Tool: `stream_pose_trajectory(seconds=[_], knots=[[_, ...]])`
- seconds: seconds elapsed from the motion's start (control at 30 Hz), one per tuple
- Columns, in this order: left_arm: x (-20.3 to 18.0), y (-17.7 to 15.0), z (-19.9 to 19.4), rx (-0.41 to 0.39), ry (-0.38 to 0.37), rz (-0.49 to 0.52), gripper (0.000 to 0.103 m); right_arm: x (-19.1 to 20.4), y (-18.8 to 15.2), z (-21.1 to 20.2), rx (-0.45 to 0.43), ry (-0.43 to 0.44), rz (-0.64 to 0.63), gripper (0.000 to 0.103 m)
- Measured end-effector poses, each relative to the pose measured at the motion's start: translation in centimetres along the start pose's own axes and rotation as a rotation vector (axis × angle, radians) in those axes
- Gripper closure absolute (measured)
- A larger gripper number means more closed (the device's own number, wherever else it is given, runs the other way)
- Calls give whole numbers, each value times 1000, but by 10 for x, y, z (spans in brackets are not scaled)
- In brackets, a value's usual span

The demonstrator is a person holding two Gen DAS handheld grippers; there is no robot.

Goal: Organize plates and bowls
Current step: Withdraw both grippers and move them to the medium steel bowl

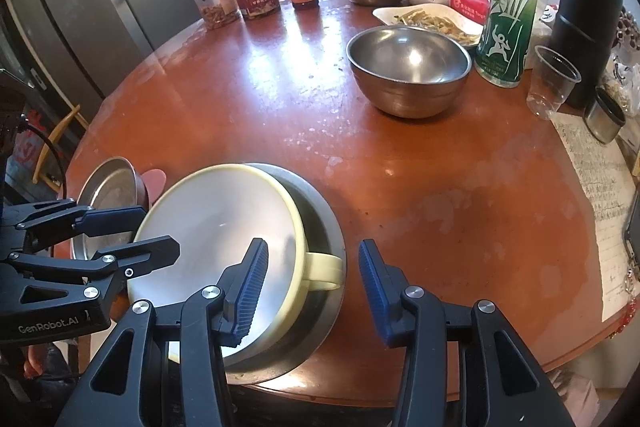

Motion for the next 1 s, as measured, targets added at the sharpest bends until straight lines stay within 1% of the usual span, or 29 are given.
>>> stream_pose_trajectory(seconds=[0.13,0.6,1.0], knots=[[0,3,-4,-16,-6,-8,53,0,3,-4,-14,4,4,49],[-1,17,-22,-83,-25,-34,51,-8,8,-21,-55,1,27,49],[-14,45,-33,-118,-33,-19,51,-36,23,-39,-109,-7,79,48]])
Point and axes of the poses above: each gripper's, at about its wrist camera, not at the fingertips, and z roughly the way its jaws point, x to its left, y to its top, the point moved 10 cm from there along z, roughly the way its jaws point, and after that the axes turned 5 degrees about -y, right-handed, at the moved point
